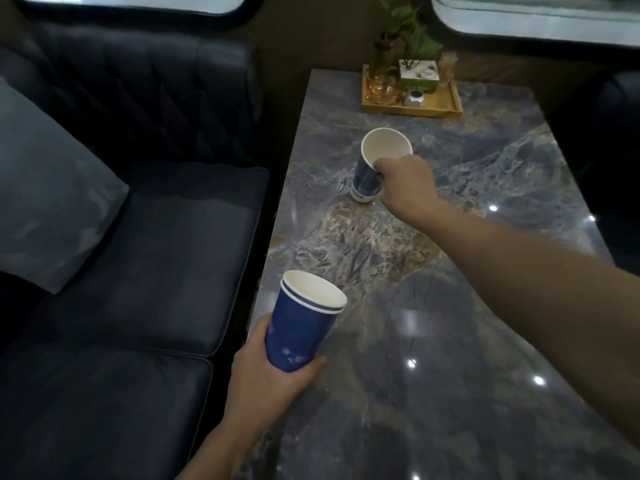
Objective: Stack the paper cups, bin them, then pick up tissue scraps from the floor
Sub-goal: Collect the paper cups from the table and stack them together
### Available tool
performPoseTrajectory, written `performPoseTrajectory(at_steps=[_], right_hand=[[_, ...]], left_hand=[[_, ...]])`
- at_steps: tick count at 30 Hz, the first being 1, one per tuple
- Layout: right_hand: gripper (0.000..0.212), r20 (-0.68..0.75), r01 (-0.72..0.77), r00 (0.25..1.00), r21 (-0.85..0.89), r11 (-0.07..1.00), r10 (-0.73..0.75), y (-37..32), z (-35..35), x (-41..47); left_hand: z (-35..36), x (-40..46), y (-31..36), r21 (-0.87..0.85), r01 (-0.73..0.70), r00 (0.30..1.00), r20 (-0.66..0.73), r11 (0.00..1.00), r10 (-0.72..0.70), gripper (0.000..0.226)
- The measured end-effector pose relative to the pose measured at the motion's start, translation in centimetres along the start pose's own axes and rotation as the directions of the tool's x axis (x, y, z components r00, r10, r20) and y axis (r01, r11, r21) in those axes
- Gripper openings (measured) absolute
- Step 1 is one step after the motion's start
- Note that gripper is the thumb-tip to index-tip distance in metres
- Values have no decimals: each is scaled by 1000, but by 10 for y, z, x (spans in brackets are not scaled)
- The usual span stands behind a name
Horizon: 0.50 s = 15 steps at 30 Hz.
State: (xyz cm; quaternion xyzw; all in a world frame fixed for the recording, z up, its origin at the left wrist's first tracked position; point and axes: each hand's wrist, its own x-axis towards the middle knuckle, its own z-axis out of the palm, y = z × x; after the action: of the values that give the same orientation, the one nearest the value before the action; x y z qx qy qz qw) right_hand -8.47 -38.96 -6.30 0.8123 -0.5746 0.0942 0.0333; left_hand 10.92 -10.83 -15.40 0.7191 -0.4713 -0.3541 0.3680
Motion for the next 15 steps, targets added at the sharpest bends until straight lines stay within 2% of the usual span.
performPoseTrajectory(at_steps=[10,15], right_hand=[[14,-72,18,997,198,980,-4,-3,-48,-76],[8,-136,77,990,320,944,-35,-14,-86,-128]], left_hand=[[-21,-65,19,26,42,999,20,999,-43,67],[-33,-106,29,30,69,997,24,997,-70,65]])
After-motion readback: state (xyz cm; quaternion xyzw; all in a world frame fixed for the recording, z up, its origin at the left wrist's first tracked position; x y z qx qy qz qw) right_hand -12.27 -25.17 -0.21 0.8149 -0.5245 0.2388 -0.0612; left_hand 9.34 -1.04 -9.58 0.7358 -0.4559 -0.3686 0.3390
